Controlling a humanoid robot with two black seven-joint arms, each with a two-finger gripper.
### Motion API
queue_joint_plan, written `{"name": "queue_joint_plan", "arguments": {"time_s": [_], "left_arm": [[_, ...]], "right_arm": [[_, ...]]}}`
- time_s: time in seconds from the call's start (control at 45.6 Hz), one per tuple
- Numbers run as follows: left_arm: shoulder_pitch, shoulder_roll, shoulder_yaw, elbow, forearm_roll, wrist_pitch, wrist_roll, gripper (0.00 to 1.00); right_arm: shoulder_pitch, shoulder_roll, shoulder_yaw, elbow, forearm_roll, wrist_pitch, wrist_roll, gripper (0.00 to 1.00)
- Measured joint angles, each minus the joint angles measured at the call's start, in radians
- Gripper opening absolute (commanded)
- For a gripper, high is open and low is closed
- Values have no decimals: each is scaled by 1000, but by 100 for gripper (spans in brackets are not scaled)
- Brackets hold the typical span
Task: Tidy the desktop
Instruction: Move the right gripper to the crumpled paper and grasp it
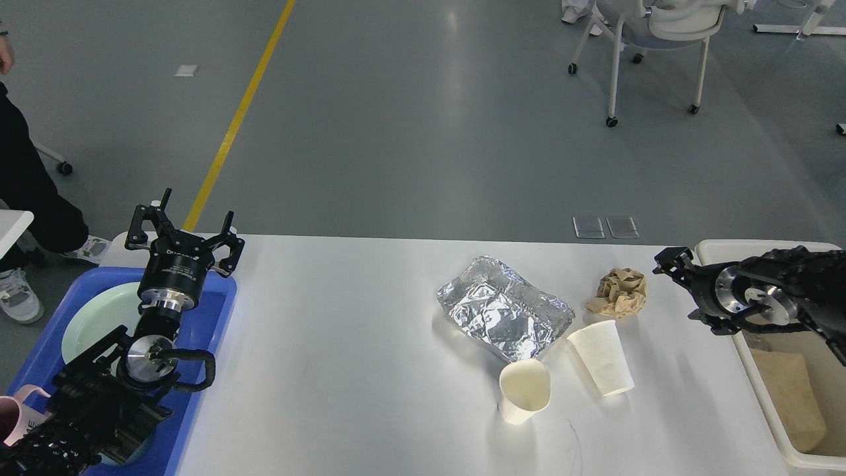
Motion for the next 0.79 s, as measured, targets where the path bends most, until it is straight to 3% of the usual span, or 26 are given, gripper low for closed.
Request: {"name": "queue_joint_plan", "arguments": {"time_s": [0.285, 0.658, 0.723, 0.789], "left_arm": [[0, 0, 0, 0, 0, 0, 0, 97], [0, 0, 0, 0, 0, 0, 0, 97], [0, 0, 0, 0, -1, 0, 0, 97], [0, 0, 0, 0, -1, 0, 0, 97]], "right_arm": [[-76, 67, 109, -75, 85, -71, -1, 100], [-144, 127, 221, -160, 147, -78, -7, 99], [-149, 131, 223, -166, 152, -76, -8, 90], [-154, 139, 228, -168, 166, -75, -8, 65]]}}
